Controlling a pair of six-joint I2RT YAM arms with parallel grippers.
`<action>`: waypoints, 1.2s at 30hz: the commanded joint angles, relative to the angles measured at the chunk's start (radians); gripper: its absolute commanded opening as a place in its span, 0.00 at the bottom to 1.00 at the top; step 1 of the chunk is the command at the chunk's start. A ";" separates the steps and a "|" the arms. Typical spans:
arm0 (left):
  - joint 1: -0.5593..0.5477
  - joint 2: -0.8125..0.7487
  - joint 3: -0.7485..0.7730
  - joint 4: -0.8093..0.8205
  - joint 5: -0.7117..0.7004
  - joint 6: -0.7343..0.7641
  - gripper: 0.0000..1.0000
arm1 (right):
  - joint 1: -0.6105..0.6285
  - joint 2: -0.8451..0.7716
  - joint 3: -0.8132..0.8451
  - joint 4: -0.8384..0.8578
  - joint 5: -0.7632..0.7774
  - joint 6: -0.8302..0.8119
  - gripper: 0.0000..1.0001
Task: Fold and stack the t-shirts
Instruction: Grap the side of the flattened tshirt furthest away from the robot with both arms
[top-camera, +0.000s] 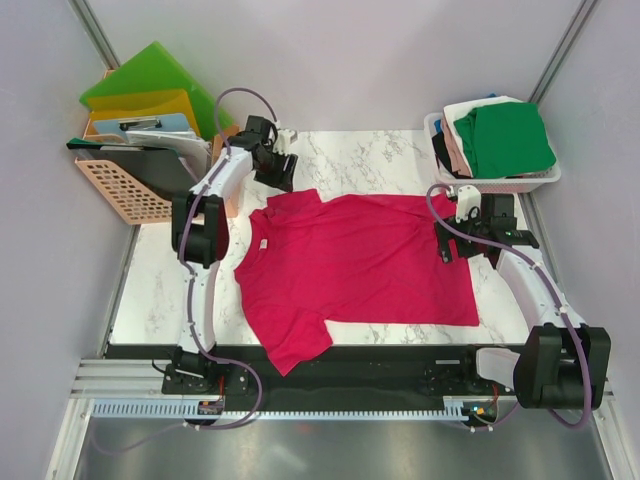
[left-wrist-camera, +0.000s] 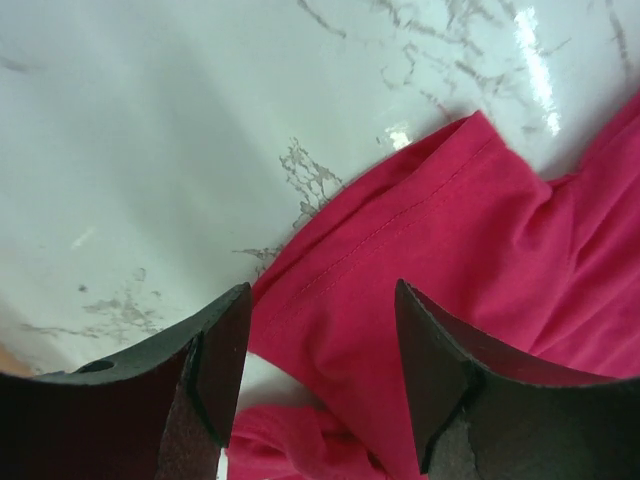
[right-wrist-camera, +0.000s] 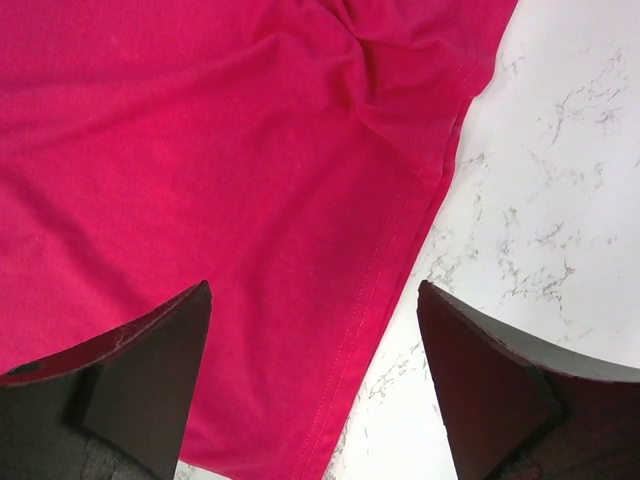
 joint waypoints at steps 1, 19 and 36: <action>0.001 0.058 0.080 -0.091 -0.013 -0.040 0.66 | 0.000 -0.024 -0.010 0.026 -0.016 -0.015 0.91; 0.001 0.135 0.088 -0.070 -0.030 -0.040 0.40 | 0.002 -0.039 -0.016 0.015 -0.042 -0.014 0.92; -0.096 -0.113 -0.070 0.018 -0.049 0.035 0.02 | 0.000 -0.010 -0.019 0.014 -0.047 -0.024 0.92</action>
